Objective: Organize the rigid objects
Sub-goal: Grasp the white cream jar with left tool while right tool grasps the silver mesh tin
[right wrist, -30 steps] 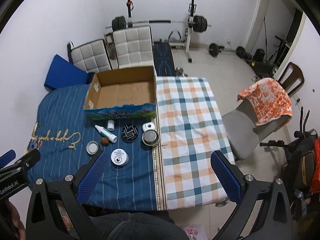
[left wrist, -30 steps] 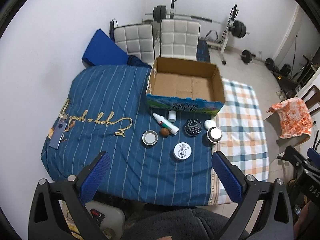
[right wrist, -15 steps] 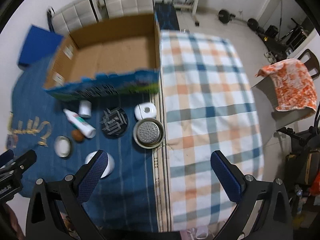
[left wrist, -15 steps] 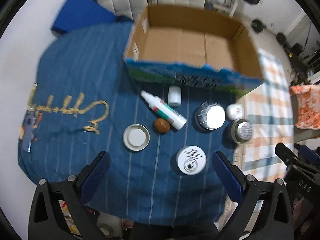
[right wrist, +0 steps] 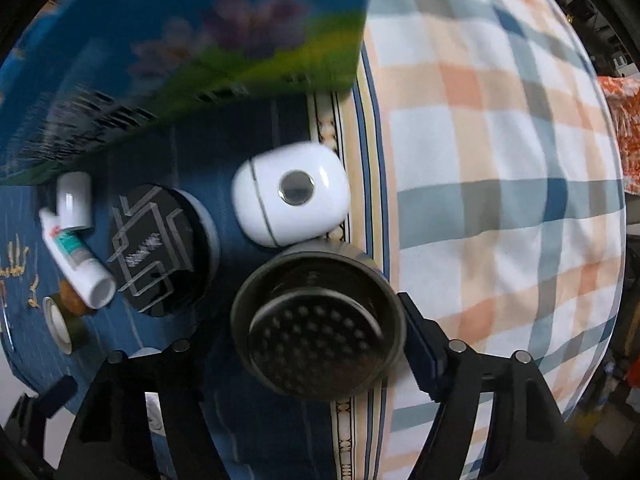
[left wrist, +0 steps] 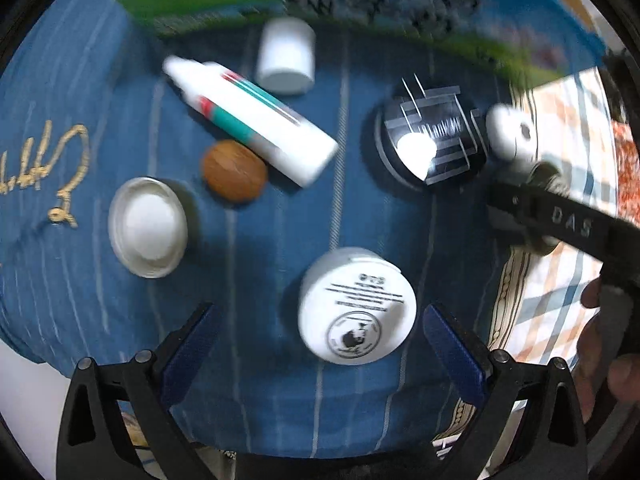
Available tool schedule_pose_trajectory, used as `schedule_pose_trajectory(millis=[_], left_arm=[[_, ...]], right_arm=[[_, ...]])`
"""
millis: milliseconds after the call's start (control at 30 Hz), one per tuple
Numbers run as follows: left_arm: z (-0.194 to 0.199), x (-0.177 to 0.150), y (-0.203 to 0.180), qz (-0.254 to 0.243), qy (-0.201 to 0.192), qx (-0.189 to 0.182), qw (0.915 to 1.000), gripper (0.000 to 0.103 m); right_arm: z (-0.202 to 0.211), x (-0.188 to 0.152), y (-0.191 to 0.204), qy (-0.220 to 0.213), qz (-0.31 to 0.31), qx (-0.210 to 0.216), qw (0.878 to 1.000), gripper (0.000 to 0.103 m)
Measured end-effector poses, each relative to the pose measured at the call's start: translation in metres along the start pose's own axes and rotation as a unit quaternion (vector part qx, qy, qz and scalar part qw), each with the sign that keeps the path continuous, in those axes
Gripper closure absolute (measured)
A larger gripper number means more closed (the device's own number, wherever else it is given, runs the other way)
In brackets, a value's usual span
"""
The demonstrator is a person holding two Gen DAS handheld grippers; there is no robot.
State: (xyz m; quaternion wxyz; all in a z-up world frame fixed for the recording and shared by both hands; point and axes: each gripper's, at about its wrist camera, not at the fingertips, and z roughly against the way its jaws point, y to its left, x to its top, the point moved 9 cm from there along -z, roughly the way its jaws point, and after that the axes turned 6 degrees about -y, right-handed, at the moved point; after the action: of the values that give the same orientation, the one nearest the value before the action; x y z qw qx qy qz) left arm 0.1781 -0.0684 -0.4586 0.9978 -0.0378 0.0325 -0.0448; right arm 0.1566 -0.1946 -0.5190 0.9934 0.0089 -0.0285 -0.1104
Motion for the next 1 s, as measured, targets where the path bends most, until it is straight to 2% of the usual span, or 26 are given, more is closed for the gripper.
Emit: schedule_pose_trajectory(millis=[200, 233, 300, 333, 400, 467, 633, 733, 833, 867, 1000], left_arm=[[-0.022, -0.008, -0.005, -0.010, 0.031, 0.015, 0.9994, 0.001], [-0.025, -0.009, -0.005, -0.013, 0.033, 0.020, 0.9992, 0.004], [-0.028, -0.011, -0.009, -0.014, 0.035, 0.013, 0.9992, 0.020], [-0.030, -0.013, -0.011, -0.013, 0.039, 0.006, 0.9991, 0.021], [-0.025, -0.014, -0.013, -0.022, 0.031, 0.025, 0.9990, 0.025], [-0.018, -0.014, -0.016, -0.026, 0.025, 0.035, 0.9987, 0.025], [0.008, -0.016, -0.016, -0.010, 0.024, 0.034, 0.9991, 0.025], [0.017, -0.018, -0.018, -0.005, 0.018, 0.034, 0.9992, 0.026], [0.024, -0.016, -0.008, 0.000, 0.008, 0.034, 0.9994, 0.032], [0.028, -0.012, -0.007, -0.002, 0.004, 0.034, 0.9994, 0.038], [0.037, -0.014, -0.010, -0.010, -0.012, 0.050, 0.9987, 0.038]], right_arm=[[-0.009, -0.018, -0.010, 0.033, 0.024, -0.002, 0.999, 0.029], [-0.009, -0.022, -0.013, 0.037, 0.027, -0.003, 0.999, 0.029], [-0.011, -0.032, -0.021, 0.045, 0.030, -0.007, 0.999, 0.029], [-0.012, -0.036, -0.023, 0.048, 0.030, -0.007, 0.998, 0.029], [-0.014, -0.041, -0.027, 0.051, 0.025, -0.003, 0.998, 0.029], [-0.017, -0.039, -0.028, 0.051, 0.017, 0.001, 0.999, 0.029], [-0.028, -0.030, -0.035, 0.055, 0.007, 0.006, 0.998, 0.029], [-0.046, -0.028, -0.040, 0.054, 0.022, -0.008, 0.998, 0.027], [-0.051, -0.030, -0.036, 0.053, 0.031, -0.021, 0.998, 0.028], [-0.052, -0.028, -0.036, 0.053, 0.030, -0.022, 0.998, 0.028], [-0.050, -0.027, -0.037, 0.053, 0.037, -0.025, 0.998, 0.030]])
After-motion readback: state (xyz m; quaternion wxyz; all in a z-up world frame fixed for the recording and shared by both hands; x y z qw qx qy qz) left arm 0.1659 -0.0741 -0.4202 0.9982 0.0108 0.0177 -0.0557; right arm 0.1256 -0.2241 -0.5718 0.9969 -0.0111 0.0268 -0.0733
